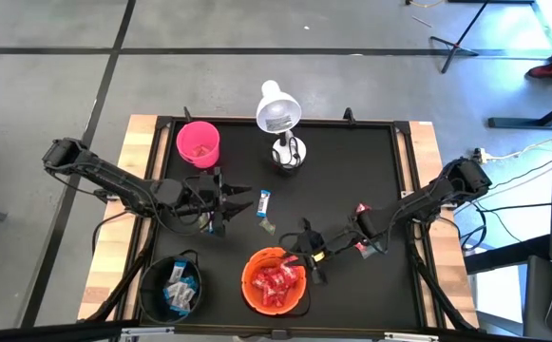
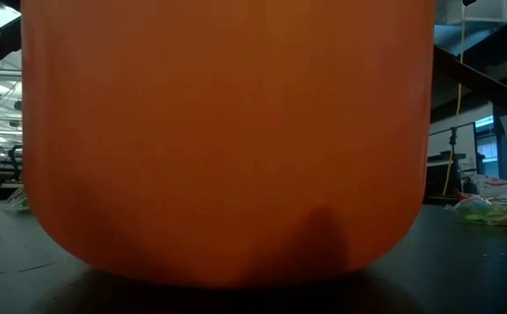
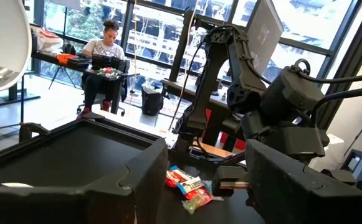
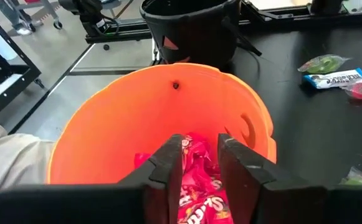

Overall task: Sort candy
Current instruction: Put the orange candy into the pink bucket

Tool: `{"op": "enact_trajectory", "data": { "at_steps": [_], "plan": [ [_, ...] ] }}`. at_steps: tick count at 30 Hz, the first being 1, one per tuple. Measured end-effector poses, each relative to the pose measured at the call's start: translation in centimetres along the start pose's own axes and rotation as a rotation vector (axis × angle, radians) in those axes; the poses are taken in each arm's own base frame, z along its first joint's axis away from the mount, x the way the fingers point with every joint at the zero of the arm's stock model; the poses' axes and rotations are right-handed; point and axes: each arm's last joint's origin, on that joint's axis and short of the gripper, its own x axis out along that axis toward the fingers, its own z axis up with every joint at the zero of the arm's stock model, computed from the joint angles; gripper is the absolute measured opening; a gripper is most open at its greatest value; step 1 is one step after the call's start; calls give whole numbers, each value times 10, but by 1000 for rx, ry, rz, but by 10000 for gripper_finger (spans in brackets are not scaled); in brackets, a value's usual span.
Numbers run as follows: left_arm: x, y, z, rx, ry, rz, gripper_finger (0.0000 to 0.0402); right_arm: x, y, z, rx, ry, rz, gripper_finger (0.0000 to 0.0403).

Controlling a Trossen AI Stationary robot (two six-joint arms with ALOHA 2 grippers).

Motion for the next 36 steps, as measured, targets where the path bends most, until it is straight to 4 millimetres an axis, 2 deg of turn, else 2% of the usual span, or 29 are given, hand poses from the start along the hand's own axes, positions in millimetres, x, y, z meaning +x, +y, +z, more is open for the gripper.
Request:
{"op": "enact_trajectory", "data": {
  "at_steps": [5,11,17,22,27,32,36],
  "plan": [
    [0,0,-1,6,11,3,204,-7,-5,3,-5,24,-30,107],
    [0,1,-4,17,41,7,204,-27,-17,9,-18,78,-133,99],
    [2,0,-9,26,67,-10,204,-35,-36,10,3,133,-205,88],
    [8,1,-23,38,127,8,205,-39,-57,4,38,223,-279,87],
    [14,3,-39,69,187,41,205,-42,-70,4,61,238,-320,87],
    [19,13,-54,49,284,112,205,-43,-76,5,73,240,-340,87],
    [9,41,-72,-34,529,313,204,-43,-77,4,68,244,-365,87]
  ]
}}
